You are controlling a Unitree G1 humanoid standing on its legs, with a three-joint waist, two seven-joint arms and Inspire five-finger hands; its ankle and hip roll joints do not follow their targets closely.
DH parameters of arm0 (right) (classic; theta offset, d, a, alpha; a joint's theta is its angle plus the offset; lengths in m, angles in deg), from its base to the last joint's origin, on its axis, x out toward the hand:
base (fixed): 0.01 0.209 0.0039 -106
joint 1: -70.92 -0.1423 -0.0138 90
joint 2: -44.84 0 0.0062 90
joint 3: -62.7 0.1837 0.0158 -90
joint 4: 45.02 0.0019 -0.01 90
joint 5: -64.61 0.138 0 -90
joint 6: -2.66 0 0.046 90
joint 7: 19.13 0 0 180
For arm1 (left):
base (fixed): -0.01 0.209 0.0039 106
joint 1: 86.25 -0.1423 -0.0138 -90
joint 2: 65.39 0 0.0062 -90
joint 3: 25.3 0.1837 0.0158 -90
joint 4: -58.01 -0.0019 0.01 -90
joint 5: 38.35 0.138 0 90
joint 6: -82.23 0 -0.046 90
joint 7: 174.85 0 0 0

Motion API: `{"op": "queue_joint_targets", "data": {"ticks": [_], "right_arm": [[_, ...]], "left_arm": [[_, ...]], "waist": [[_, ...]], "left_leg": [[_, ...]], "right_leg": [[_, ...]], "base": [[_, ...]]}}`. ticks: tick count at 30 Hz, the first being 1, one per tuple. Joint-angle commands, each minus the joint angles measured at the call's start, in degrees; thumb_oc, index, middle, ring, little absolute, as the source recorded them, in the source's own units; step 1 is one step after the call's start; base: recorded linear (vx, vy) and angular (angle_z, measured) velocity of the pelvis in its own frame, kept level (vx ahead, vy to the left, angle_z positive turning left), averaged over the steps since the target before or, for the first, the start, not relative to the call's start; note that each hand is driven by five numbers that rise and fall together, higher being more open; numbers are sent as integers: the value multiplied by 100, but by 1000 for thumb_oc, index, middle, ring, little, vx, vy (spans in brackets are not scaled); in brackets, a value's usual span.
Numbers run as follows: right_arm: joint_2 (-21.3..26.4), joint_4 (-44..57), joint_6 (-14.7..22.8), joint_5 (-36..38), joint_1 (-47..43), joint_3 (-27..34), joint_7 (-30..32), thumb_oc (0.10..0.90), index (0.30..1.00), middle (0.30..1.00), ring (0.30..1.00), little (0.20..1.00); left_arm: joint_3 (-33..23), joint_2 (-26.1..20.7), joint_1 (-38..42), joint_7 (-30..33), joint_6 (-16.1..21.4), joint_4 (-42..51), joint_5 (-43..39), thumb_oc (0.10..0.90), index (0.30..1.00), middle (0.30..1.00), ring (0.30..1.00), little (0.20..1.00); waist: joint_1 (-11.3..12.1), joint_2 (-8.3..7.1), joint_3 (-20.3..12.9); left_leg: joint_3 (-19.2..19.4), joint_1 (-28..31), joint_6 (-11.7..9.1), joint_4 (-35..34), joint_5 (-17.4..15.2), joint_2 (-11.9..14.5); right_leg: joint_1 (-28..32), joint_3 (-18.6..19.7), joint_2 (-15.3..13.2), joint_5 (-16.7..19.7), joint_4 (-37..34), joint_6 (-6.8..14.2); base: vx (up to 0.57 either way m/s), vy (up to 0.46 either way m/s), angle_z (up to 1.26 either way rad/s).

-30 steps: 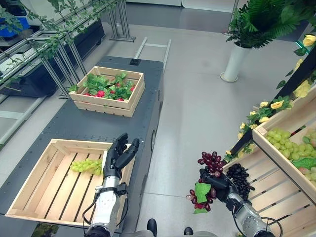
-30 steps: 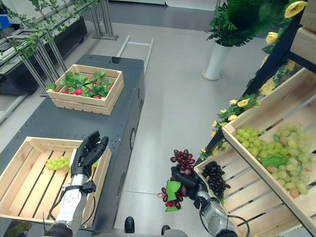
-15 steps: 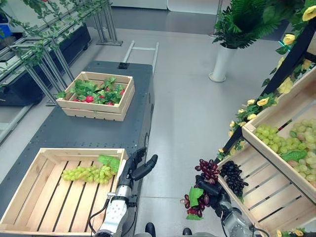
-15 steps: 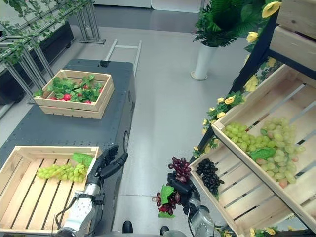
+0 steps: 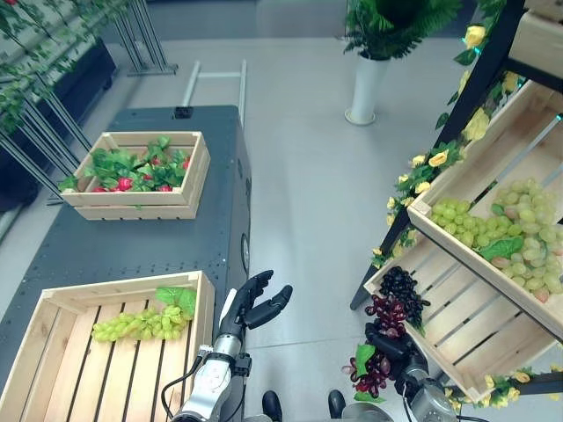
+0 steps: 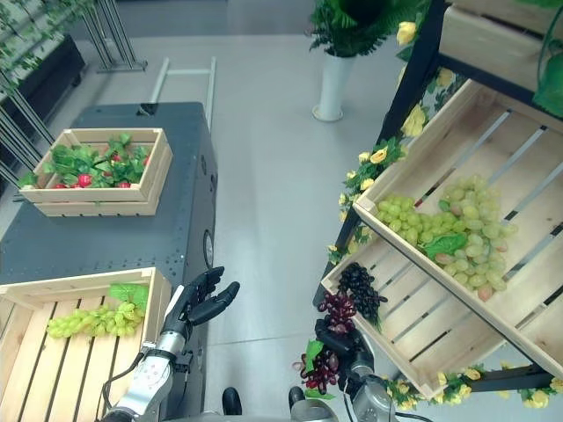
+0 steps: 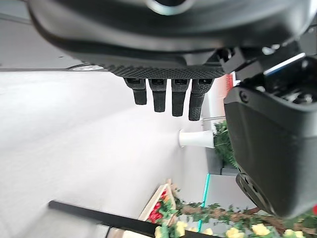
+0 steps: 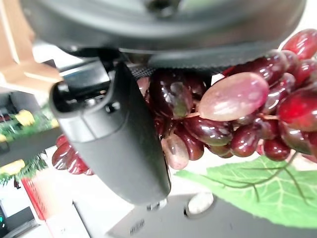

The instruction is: Pick up the fruits from the basket on one side to the basket on the other side

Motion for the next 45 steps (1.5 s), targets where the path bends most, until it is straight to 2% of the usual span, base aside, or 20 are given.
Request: {"op": "queue_joint_targets", "data": {"ticks": [1, 2, 3, 4, 5, 11, 13, 14, 19, 22, 25, 28, 29, 38, 45], "right_arm": [[399, 757, 963, -459, -582, 408, 456, 400, 300, 300, 300, 300], [397, 758, 962, -461, -584, 408, 458, 400, 300, 300, 300, 300], [578, 1012, 1030, -780, -644, 419, 863, 400, 300, 300, 300, 300], [610, 1054, 1036, -862, -659, 423, 954, 400, 300, 300, 300, 300], [811, 1225, 1007, -941, -757, 474, 1185, 400, 300, 300, 300, 300], [1525, 1284, 1025, -962, -1021, 922, 1369, 400, 300, 300, 300, 300], [1620, 1343, 1030, -997, -1038, 961, 1427, 400, 300, 300, 300, 300], [1828, 1581, 967, -1088, -1074, 1050, 1621, 400, 300, 300, 300, 300], [2275, 1762, 785, -1220, -1294, 1260, 1906, 400, 300, 300, 300, 300], [2757, 1466, 506, -894, -1656, 1352, 2181, 400, 300, 300, 300, 300], [3060, 1131, 328, -744, -1931, 1505, 2255, 400, 300, 300, 300, 300], [3400, 844, 15, -781, -2224, 1581, 2274, 400, 300, 300, 300, 300], [3603, 710, -209, -797, -2370, 1571, 2220, 400, 300, 300, 300, 300], [4271, 108, -833, -868, -2932, 1421, 2225, 400, 300, 300, 300, 300], [4533, -147, -1070, -870, -3150, 1378, 2297, 400, 300, 300, 300, 300]], "left_arm": [[55, -197, 922, 156, 252, 633, 29, 800, 900, 900, 900, 900], [54, -198, 923, 157, 249, 635, 29, 800, 900, 900, 900, 900], [137, -327, 1020, 235, 135, 880, 53, 800, 900, 900, 900, 900], [149, -348, 1031, 237, 101, 917, 46, 800, 900, 900, 900, 900], [218, -426, 1105, 287, 26, 1042, 75, 800, 900, 900, 900, 900], [285, -764, 1289, 188, -30, 1142, 198, 800, 900, 900, 900, 900], [278, -828, 1307, 183, -28, 1200, 208, 800, 900, 900, 900, 900], [251, -962, 1310, 181, -51, 1408, 174, 800, 900, 900, 900, 900], [267, -1116, 1413, 137, -115, 1711, 65, 800, 900, 900, 900, 900], [389, -1233, 1501, 122, -137, 1858, 72, 800, 900, 900, 900, 900], [472, -1354, 1509, 78, -154, 1932, 84, 800, 900, 900, 900, 900], [488, -1485, 1480, -6, -162, 1992, -19, 800, 900, 900, 900, 900], [496, -1539, 1464, -27, -135, 2022, -78, 800, 900, 900, 900, 900], [546, -1831, 1461, -71, 1, 2502, -224, 800, 900, 900, 900, 900], [564, -1976, 1475, -76, 18, 2784, -289, 800, 900, 900, 900, 900]], "waist": [[78, -257, 747], [77, -256, 744], [91, -323, 986], [88, -327, 999], [113, -369, 1164], [177, -432, 1537], [180, -436, 1571], [191, -458, 1649], [215, -431, 1656], [321, -428, 1657], [406, -435, 1657], [492, -454, 1657], [533, -460, 1657], [684, -443, 1657], [722, -419, 1657]], "left_leg": [[-234, -242, 139, 1322, -1345, -142], [-235, -256, 139, 1338, -1352, -140], [-252, -668, 179, 1763, -1449, -141], [-254, -757, 188, 1843, -1474, -138], [-300, -1108, 199, 2211, -1540, -148], [-498, -1944, 210, 3297, -1899, -176], [-512, -2077, 214, 3444, -1946, -184], [-519, -2400, 229, 3764, -2024, -221], [-603, -3116, 222, 4313, -2119, -290], [-770, -3644, 239, 4808, -2245, -335], [-837, -3920, 252, 5070, -2322, -353], [-898, -4142, 246, 5298, -2377, -360], [-938, -4299, 233, 5472, -2407, -362], [-1063, -4952, 281, 6039, -2541, -380], [-1108, -5230, 272, 6148, -2517, -391]], "right_leg": [[-495, -266, 365, -91, 780, -221], [-504, -267, 366, -93, 787, -221], [-854, -274, 376, -120, 1094, -251], [-940, -282, 378, -132, 1159, -255], [-1243, -344, 361, -143, 1435, -269], [-1919, -611, 275, -386, 2314, -343], [-2034, -638, 277, -419, 2437, -360], [-2324, -684, 276, -472, 2716, -406], [-3007, -780, 256, -598, 3340, -463], [-3458, -876, 260, -713, 3823, -534], [-3697, -964, 270, -790, 4101, -580], [-3879, -1033, 282, -842, 4321, -609], [-4005, -1063, 279, -875, 4477, -626], [-4654, -1159, 266, -1002, 5082, -653], [-4924, -1193, 266, -996, 5213, -649]], "base": [[-125, -56, -8], [-178, -68, 1], [-153, -49, 6], [-273, -80, 10], [-160, -41, 11], [-81, -60, 11], [-41, -67, 4], [-75, -69, 8], [-58, -35, 13], [-73, -54, 7], [-47, -58, 14], [-12, -36, -3], [0, 0, 0], [-3, -31, 7], [-25, -12, 6]]}}
